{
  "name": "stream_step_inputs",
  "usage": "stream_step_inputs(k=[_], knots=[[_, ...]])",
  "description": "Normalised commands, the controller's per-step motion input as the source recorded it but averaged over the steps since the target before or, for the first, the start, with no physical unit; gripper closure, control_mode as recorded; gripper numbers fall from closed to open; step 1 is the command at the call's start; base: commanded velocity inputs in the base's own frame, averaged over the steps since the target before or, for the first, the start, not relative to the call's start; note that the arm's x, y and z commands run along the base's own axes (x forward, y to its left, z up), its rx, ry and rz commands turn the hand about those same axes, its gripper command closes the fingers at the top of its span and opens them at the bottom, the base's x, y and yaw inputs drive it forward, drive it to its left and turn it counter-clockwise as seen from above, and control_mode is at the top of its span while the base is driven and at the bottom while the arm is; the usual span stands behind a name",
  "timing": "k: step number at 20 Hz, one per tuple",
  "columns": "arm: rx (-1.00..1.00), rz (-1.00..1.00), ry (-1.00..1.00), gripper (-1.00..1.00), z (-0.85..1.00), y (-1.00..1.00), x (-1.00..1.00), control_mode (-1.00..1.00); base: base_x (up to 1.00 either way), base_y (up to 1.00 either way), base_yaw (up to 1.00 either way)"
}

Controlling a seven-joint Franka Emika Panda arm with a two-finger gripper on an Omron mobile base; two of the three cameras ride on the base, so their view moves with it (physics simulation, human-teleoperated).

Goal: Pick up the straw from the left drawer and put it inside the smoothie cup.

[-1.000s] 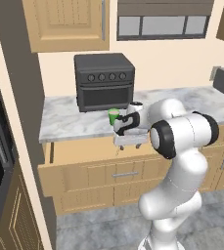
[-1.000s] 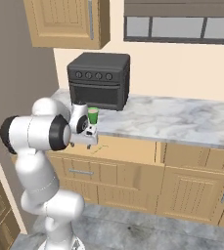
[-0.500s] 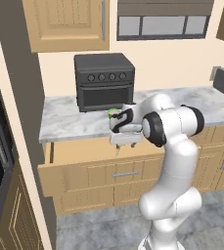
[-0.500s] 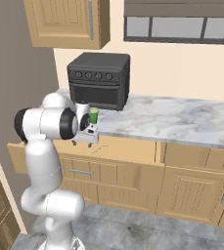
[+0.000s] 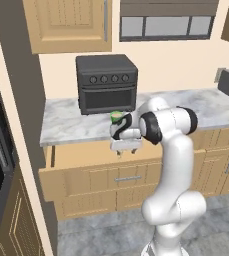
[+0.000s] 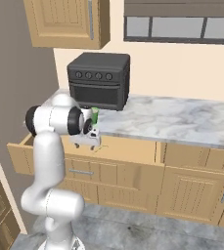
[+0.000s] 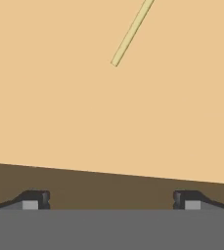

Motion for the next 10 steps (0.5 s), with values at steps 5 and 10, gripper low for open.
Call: stream_step_inputs(k=[5, 10], knots=[[0.0, 0.0, 0.0, -1.0, -0.4, 0.0, 0.3, -1.0, 0.0, 0.0, 0.0], [0.0, 0.0, 0.0, -1.0, -0.34, 0.0, 0.2, -1.0, 0.0, 0.0, 0.0]])
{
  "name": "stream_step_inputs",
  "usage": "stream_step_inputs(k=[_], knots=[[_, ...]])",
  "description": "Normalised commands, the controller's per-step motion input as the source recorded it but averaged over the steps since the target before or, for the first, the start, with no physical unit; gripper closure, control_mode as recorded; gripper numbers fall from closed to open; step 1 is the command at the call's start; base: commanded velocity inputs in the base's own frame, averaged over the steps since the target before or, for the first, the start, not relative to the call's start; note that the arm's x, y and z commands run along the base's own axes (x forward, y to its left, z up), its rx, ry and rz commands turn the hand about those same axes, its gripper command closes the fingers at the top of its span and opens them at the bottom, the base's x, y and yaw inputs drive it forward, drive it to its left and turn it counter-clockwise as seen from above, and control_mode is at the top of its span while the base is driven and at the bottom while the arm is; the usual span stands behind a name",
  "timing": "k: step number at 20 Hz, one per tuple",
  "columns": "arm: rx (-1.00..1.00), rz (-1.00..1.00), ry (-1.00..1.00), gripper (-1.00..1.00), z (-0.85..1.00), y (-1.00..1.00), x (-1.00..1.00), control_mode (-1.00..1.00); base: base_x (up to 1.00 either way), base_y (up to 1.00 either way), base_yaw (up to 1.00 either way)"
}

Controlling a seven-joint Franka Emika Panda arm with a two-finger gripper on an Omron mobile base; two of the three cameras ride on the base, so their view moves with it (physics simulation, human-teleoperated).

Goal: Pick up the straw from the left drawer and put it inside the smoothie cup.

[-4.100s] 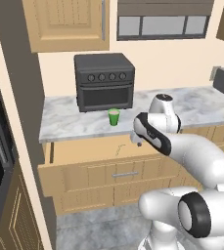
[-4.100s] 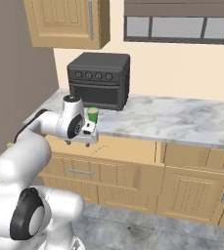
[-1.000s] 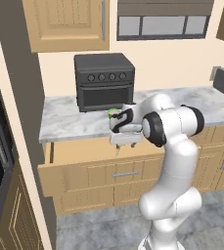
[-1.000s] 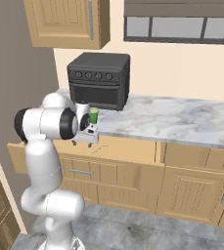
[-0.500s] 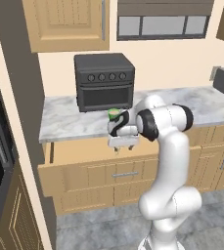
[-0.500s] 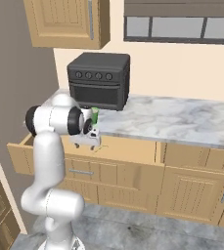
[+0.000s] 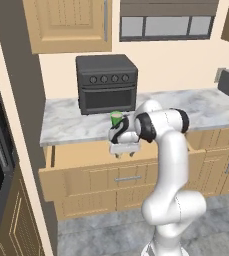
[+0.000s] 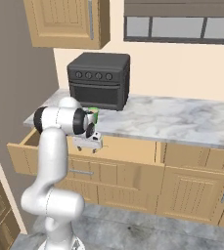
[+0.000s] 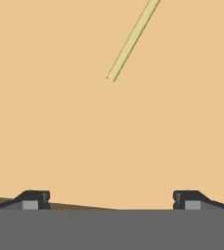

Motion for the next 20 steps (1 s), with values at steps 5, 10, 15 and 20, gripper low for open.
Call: stream_step_inputs(k=[5, 10, 15, 20], knots=[[-0.02, -0.01, 0.07, -1.0, -0.4, 0.0, -0.21, -1.0, 0.0, 0.0, 0.0], [-0.01, 0.0, 0.06, -1.0, -0.34, -0.05, -0.96, -1.0, 0.0, 0.0, 0.0], [0.0, 0.0, 0.0, -1.0, -0.06, -0.21, -1.0, -1.0, 0.0, 0.0, 0.0], [0.0, 0.01, 0.0, -1.0, 0.0, -0.16, -1.0, -1.0, 0.0, 0.0, 0.0]])
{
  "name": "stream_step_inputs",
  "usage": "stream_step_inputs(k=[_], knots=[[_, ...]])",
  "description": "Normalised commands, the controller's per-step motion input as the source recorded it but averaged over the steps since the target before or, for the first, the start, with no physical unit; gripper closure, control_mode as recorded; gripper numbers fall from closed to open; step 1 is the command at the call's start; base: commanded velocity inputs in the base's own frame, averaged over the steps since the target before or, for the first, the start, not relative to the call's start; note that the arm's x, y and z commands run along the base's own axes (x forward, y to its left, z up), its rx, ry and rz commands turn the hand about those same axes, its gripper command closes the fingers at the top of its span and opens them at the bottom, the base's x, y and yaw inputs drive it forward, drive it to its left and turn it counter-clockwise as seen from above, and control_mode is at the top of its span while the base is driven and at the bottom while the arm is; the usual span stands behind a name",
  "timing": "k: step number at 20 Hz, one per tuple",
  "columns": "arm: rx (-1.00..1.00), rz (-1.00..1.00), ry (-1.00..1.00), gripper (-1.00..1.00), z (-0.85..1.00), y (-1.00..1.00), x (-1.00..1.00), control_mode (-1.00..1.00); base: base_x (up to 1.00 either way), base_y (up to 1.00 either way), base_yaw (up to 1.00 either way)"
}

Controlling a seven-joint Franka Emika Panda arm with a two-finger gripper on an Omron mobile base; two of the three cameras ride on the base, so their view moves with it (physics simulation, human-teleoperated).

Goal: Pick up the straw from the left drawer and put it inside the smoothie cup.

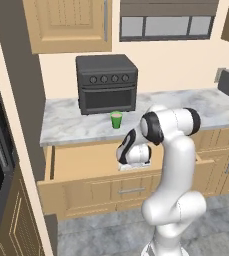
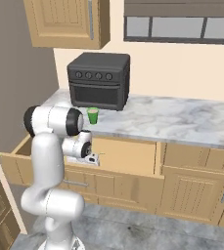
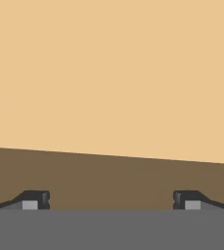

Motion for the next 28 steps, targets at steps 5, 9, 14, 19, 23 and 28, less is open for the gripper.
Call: stream_step_inputs(k=[5, 9, 14, 19, 23, 28], knots=[[0.0, 0.05, -0.04, -1.0, 0.37, -0.01, -0.99, -1.0, 0.0, 0.0, 0.0], [0.01, 0.0, -0.18, -1.0, 0.91, 0.0, -0.17, -1.0, 0.0, 0.0, 0.0], [0.03, 0.0, -0.22, -1.0, 0.83, 0.0, 0.24, -1.0, 0.0, 0.0, 0.0], [0.0, -0.06, -0.11, -1.0, 0.22, 0.0, 0.49, -1.0, 0.0, 0.0, 0.0], [0.0, -0.07, -0.02, -1.0, 0.0, 0.0, 0.59, -1.0, 0.0, 0.0, 0.0], [0.0, -0.07, 0.0, -1.0, 0.0, 0.02, 0.62, -1.0, 0.0, 0.0, 0.0]])
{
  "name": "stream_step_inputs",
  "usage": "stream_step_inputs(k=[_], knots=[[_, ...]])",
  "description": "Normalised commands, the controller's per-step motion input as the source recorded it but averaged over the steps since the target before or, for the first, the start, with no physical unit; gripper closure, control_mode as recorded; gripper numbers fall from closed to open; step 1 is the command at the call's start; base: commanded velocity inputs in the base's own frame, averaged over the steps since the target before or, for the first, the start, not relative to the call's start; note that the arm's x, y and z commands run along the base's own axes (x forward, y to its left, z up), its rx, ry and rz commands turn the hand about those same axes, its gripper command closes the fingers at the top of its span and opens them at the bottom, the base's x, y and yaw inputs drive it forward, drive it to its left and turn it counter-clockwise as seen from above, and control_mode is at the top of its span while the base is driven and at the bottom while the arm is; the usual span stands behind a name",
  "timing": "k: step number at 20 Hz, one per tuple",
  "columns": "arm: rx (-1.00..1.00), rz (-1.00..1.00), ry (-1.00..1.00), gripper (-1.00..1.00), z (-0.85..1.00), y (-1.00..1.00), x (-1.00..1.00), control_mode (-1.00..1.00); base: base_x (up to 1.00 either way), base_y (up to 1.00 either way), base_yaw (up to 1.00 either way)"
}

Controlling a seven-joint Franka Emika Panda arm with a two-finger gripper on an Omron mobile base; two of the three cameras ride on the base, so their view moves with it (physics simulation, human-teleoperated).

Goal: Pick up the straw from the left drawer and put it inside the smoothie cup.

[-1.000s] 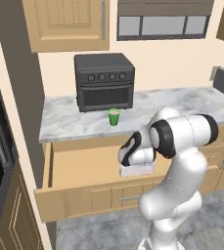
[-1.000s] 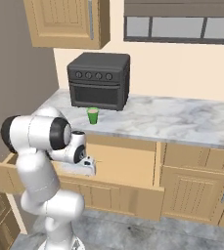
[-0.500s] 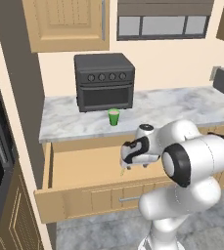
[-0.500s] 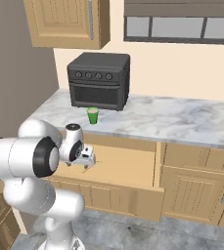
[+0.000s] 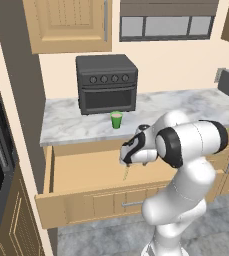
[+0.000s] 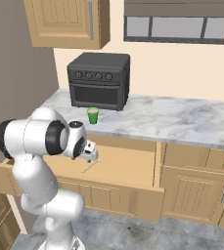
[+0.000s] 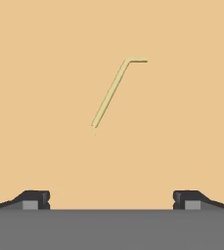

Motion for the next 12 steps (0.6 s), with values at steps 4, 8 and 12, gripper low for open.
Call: stream_step_inputs(k=[4, 8, 12], knots=[[0.0, -0.08, 0.0, -1.0, -0.06, 0.0, 0.4, -1.0, 0.0, 0.0, 0.0], [0.0, -0.09, 0.0, -1.0, -0.18, 0.0, 0.16, -1.0, 0.0, 0.0, 0.0], [0.0, -0.09, 0.0, -1.0, -0.25, 0.0, 0.12, -1.0, 0.0, 0.0, 0.0]])
